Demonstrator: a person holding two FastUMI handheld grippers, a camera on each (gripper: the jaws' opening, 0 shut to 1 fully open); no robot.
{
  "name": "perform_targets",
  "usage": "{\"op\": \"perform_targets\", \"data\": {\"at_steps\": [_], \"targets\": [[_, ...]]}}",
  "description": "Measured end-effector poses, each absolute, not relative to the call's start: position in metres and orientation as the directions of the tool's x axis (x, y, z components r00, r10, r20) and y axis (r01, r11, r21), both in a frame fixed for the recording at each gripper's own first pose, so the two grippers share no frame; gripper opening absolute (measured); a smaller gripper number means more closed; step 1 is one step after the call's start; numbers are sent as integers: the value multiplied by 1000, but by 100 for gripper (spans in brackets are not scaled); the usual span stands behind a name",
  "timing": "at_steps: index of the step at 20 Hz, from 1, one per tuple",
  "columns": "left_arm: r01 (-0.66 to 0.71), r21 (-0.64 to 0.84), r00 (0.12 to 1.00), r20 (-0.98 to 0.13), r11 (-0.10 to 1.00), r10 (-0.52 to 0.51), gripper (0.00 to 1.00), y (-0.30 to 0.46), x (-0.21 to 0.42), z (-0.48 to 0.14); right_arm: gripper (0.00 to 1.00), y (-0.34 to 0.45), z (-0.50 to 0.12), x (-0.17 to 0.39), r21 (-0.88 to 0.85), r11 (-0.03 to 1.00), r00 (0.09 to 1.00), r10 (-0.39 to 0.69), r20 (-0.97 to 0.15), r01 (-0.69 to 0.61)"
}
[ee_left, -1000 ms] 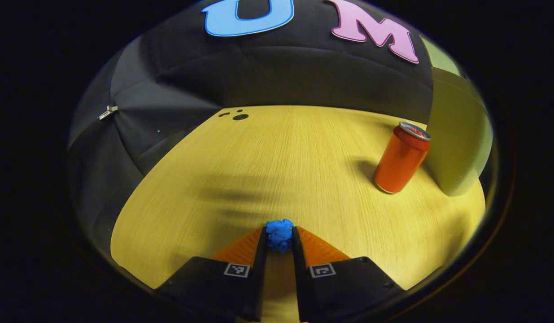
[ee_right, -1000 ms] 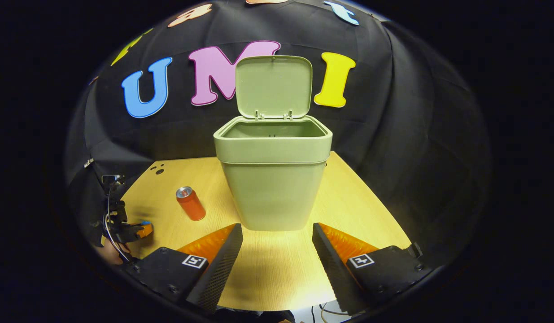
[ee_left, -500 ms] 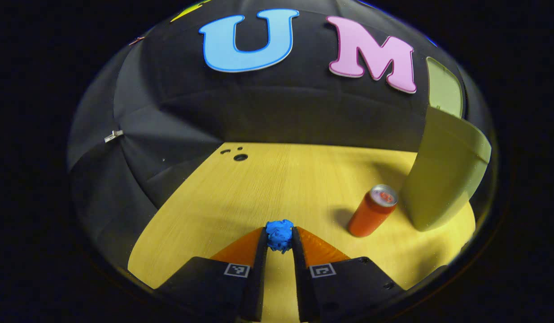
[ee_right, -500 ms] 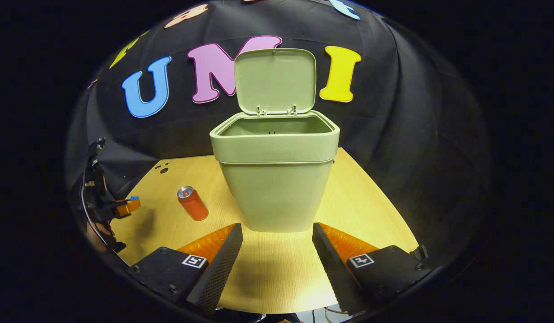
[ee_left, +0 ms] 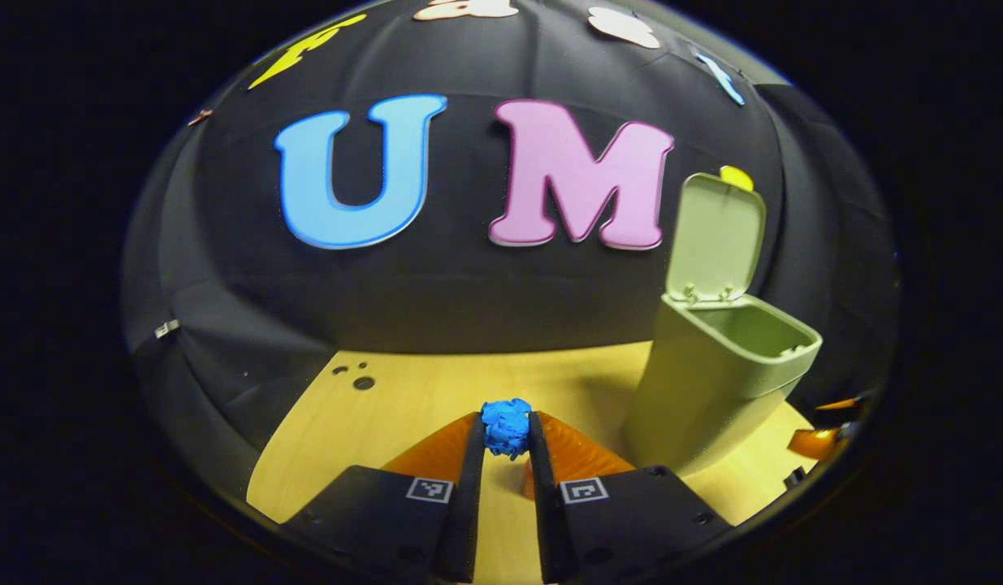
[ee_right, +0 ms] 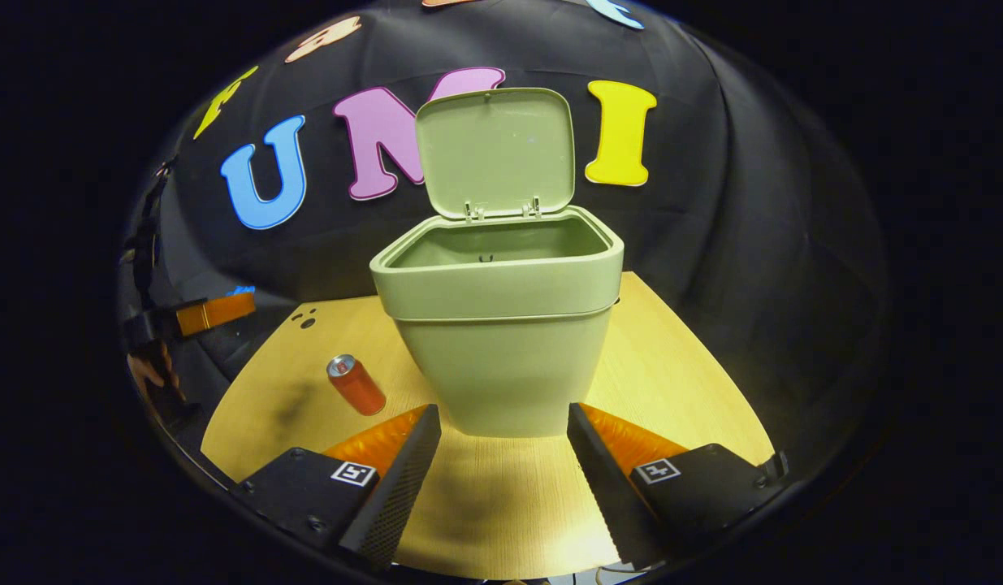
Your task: Press the lid of the desktop garbage bin to open it, pick up the crumpled paper on the desktop and throw it into the bin, then pick up the pop can on the desktop and drop it into the bin, and finally close the garbage bin lid.
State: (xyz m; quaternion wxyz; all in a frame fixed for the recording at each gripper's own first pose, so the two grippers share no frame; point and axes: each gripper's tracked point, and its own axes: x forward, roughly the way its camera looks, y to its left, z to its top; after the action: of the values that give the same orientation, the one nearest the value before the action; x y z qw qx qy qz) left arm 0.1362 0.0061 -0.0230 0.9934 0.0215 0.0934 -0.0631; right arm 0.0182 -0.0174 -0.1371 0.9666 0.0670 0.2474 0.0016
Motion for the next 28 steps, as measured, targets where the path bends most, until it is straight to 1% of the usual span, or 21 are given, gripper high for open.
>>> {"op": "perform_targets", "data": {"at_steps": [1, 2, 4, 5, 6, 12, 19, 24, 26, 27, 28], "targets": [[163, 33, 972, -176, 986, -155, 34, -10, 138, -13, 99, -20, -137, 19, 137, 990, 879, 33, -475, 36], [195, 41, 969, -165, 980, -186, 29, -26, 139, -4, 99, -24, -138, 19, 142, 989, 879, 30, -476, 43], [257, 59, 958, -147, 965, -246, 29, -57, 143, 10, 98, -31, -141, 17, 141, 988, 876, 18, -483, 57], [288, 65, 951, -137, 955, -277, 38, -73, 145, 16, 99, -33, -141, 17, 143, 988, 876, 18, -482, 58], [317, 71, 943, -129, 946, -306, 34, -88, 145, 20, 99, -35, -140, 16, 144, 988, 878, 18, -479, 58], [458, 71, 886, -118, 886, -448, 34, -171, 150, 31, 99, -47, -140, 9, 141, 989, 884, 25, -466, 47], [544, 83, 835, -150, 835, -529, 34, -226, 152, 23, 99, -60, -144, -3, 132, 991, 881, 36, -471, 30], [552, 58, 826, -174, 832, -536, 37, -238, 157, 13, 99, -69, -148, -7, 137, 990, 876, 35, -480, 36], [548, 69, 828, -188, 834, -529, 41, -238, 159, 9, 99, -71, -148, -9, 139, 990, 875, 38, -482, 34], [541, 75, 833, -191, 838, -520, 46, -237, 160, 8, 99, -71, -149, -9, 140, 990, 875, 41, -482, 31], [529, 77, 840, -186, 845, -509, 47, -235, 162, 9, 99, -70, -148, -10, 140, 990, 875, 43, -482, 28]]}}
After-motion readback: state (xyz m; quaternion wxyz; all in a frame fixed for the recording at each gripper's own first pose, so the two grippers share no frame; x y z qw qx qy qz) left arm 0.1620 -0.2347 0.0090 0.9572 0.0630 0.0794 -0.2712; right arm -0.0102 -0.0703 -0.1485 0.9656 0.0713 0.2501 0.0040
